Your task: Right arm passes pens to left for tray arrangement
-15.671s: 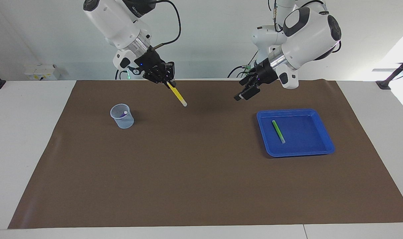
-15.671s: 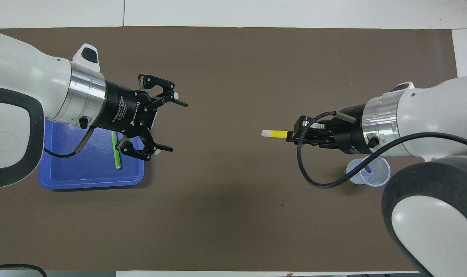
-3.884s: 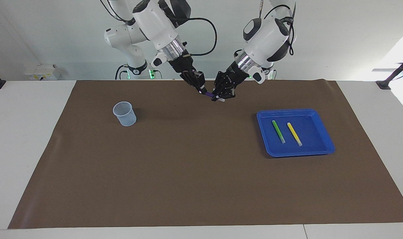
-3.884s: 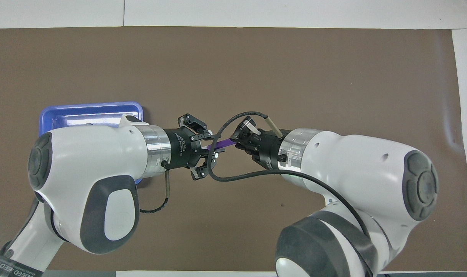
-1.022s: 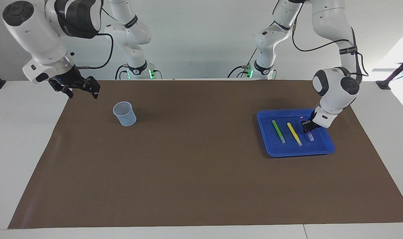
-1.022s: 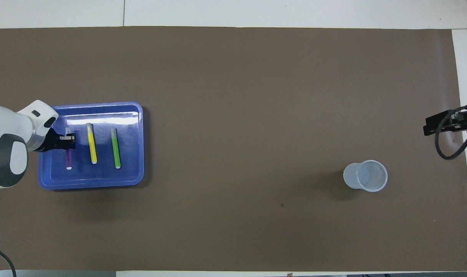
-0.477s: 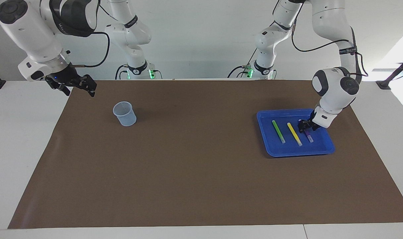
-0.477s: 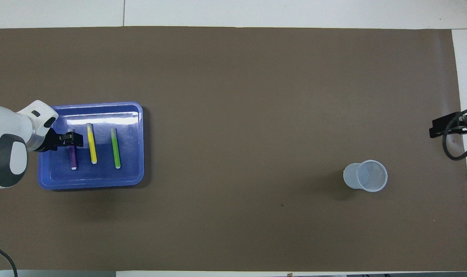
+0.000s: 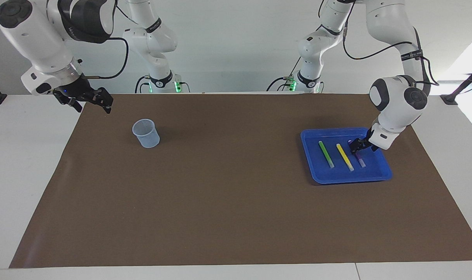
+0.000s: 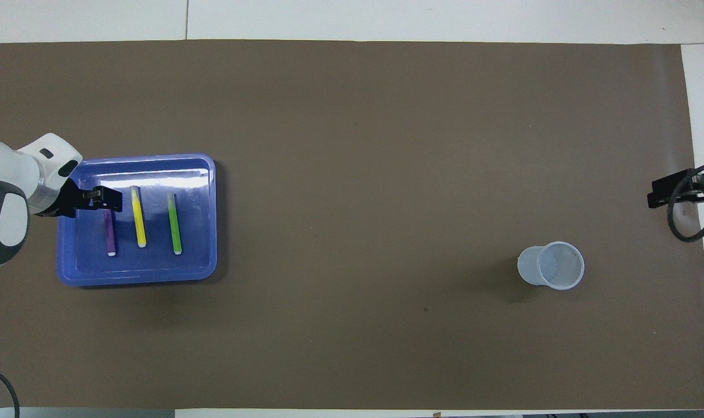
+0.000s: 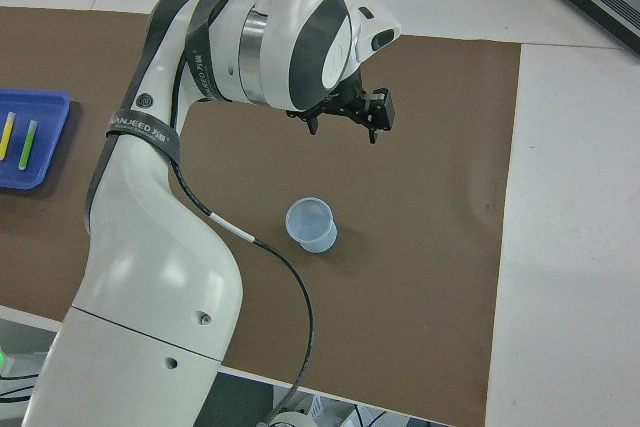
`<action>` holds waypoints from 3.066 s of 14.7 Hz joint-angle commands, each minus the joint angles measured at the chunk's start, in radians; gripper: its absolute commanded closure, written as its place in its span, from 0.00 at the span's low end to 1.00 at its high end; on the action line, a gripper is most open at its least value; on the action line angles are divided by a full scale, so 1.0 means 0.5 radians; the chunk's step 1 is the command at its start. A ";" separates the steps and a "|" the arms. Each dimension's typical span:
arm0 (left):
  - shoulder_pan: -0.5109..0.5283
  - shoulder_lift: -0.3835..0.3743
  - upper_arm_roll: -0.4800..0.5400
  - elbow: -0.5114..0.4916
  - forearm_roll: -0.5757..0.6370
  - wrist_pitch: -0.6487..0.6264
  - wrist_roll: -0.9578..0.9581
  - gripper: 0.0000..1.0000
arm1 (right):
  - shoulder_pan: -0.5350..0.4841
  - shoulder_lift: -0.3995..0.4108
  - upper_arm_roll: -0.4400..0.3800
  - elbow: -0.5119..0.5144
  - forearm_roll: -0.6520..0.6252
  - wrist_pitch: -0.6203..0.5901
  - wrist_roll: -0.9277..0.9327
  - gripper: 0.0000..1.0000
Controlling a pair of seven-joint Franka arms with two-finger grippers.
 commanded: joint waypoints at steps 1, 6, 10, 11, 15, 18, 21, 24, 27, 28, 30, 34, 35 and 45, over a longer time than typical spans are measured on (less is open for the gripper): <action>-0.137 -0.037 0.008 0.249 0.004 -0.362 -0.050 0.00 | -0.029 -0.041 0.025 -0.028 0.009 0.019 -0.007 0.00; -0.297 -0.175 0.005 0.510 -0.036 -0.823 -0.097 0.00 | -0.026 -0.044 0.034 -0.025 0.049 0.013 0.073 0.00; -0.701 -0.442 0.280 0.577 -0.232 -1.108 -0.103 0.00 | -0.026 -0.047 0.031 -0.028 0.049 0.013 0.073 0.00; -0.857 -0.469 0.424 0.642 -0.275 -1.233 -0.106 0.00 | -0.029 -0.047 0.031 -0.028 0.049 0.013 0.070 0.00; -1.178 -0.455 0.741 0.829 -0.343 -1.354 -0.204 0.00 | -0.017 -0.047 0.031 -0.028 0.049 0.013 0.073 0.00; -1.196 -0.445 0.760 0.823 -0.337 -1.287 -0.207 0.00 | -0.017 -0.047 0.031 -0.031 0.049 0.013 0.073 0.00; -1.230 -0.445 0.760 0.811 -0.315 -1.323 -0.204 0.00 | -0.017 -0.047 0.031 -0.031 0.049 0.013 0.073 0.00; -1.233 -0.405 0.760 0.811 -0.315 -1.299 -0.207 0.00 | -0.017 -0.047 0.031 -0.028 0.049 0.013 0.073 0.00; -1.215 -0.408 0.747 0.829 -0.315 -1.308 -0.207 0.00 | -0.017 -0.050 0.031 -0.028 0.049 0.013 0.070 0.00; -1.200 -0.411 0.750 0.826 -0.318 -1.290 -0.207 0.00 | -0.017 -0.050 0.031 -0.031 0.049 0.010 0.073 0.00; -1.205 -0.408 0.744 0.829 -0.312 -1.271 -0.250 0.00 | -0.017 -0.050 0.031 -0.031 0.049 0.013 0.070 0.00; -1.209 -0.408 0.738 0.826 -0.312 -1.244 -0.327 0.00 | -0.017 -0.047 0.031 -0.031 0.049 0.010 0.073 0.00; -1.215 -0.411 0.738 0.823 -0.309 -1.247 -0.327 0.00 | -0.017 -0.050 0.031 -0.028 0.049 0.010 0.073 0.00; -1.230 -0.411 0.732 0.826 -0.266 -1.241 -0.330 0.00 | -0.017 -0.047 0.031 -0.031 0.049 0.013 0.073 0.00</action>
